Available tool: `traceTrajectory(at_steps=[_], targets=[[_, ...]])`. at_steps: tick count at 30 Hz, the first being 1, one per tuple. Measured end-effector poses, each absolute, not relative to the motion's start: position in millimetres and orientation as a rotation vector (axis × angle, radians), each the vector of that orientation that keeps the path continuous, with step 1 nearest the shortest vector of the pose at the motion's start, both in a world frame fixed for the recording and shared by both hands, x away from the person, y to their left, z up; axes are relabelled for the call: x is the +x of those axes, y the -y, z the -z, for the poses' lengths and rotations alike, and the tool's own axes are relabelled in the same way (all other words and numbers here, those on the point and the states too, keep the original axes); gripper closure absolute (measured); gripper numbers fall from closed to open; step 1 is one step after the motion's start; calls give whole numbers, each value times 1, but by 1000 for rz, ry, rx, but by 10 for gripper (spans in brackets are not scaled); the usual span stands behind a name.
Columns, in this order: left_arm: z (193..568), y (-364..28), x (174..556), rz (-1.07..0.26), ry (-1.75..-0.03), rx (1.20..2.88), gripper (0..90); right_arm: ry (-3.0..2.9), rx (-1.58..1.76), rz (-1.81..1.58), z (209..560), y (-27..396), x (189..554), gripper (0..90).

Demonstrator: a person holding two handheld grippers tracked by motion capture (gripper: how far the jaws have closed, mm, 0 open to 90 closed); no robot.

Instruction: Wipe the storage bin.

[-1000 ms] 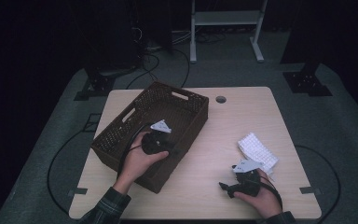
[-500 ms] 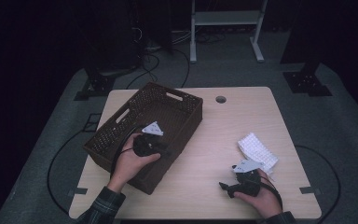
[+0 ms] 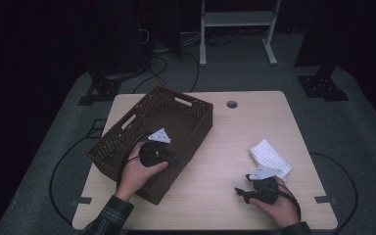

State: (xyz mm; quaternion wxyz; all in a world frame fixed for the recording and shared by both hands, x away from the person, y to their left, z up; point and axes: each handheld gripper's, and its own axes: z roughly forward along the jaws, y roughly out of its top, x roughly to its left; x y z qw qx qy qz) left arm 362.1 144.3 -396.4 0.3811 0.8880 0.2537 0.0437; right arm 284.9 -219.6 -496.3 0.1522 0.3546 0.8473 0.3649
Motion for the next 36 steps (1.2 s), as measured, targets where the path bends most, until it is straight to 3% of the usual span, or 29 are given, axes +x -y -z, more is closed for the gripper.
traceTrajectory(at_steps=[17, 30, 36], targets=[[398, -144, 365, -68, -661, 2263, 628, -2226, 1115, -1010, 464, 259, 314, 329], [399, -144, 366, -60, -660, 2267, 626, -2236, 1186, -847, 476, 275, 354, 169], [399, -144, 365, -60, -661, 2267, 627, -2279, 1214, -765, 488, 272, 366, 145]])
